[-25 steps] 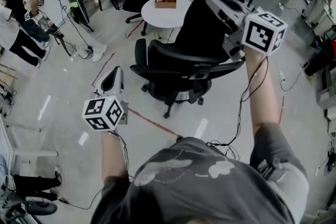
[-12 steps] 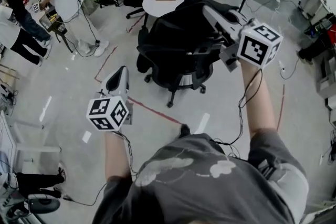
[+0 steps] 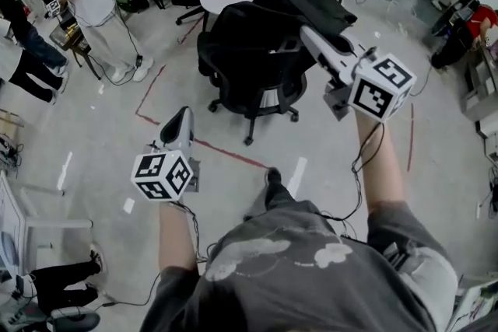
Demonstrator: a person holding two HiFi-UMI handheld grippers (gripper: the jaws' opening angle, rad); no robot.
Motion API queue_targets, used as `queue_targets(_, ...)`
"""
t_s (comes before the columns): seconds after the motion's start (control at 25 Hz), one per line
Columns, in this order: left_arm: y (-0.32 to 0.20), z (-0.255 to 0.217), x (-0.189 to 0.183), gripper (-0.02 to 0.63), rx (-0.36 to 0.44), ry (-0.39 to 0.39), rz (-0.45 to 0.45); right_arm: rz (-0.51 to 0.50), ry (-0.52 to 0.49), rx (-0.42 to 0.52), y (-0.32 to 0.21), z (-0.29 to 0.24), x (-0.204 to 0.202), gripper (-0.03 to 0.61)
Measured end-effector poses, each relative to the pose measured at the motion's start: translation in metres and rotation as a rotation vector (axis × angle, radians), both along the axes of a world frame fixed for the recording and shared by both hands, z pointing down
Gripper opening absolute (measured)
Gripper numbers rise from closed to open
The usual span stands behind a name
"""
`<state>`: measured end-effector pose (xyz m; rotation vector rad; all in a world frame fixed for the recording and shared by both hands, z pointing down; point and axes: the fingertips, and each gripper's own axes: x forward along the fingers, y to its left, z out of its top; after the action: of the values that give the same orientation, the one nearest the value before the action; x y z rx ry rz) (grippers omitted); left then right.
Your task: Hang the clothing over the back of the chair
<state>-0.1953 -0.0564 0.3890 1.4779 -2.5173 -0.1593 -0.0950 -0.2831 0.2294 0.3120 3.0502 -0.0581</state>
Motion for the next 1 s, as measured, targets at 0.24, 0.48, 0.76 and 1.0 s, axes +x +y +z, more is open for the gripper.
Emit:
queue_targets(0.24, 0.010, 0.013, 0.036, 0.002, -0.011, 0.020, 0.068, 0.049, 0.025, 0.030, 0.031, 0.023, 0.038, -0.006)
queue_targets(0.48, 0.011, 0.019, 0.065, 0.002, -0.009, 0.034, 0.132, 0.065, 0.059, 0.060, 0.064, 0.053, 0.067, -0.006)
queue_targets(0.76, 0.006, 0.028, 0.080, 0.002, -0.021, 0.054, 0.154, 0.042, 0.095, -0.011, 0.078, 0.097, 0.087, -0.005)
queue_targets(1.0, -0.009, 0.026, 0.097, 0.002, -0.026, 0.063, 0.144, 0.034, 0.087, -0.054, 0.073, 0.114, 0.102, -0.005)
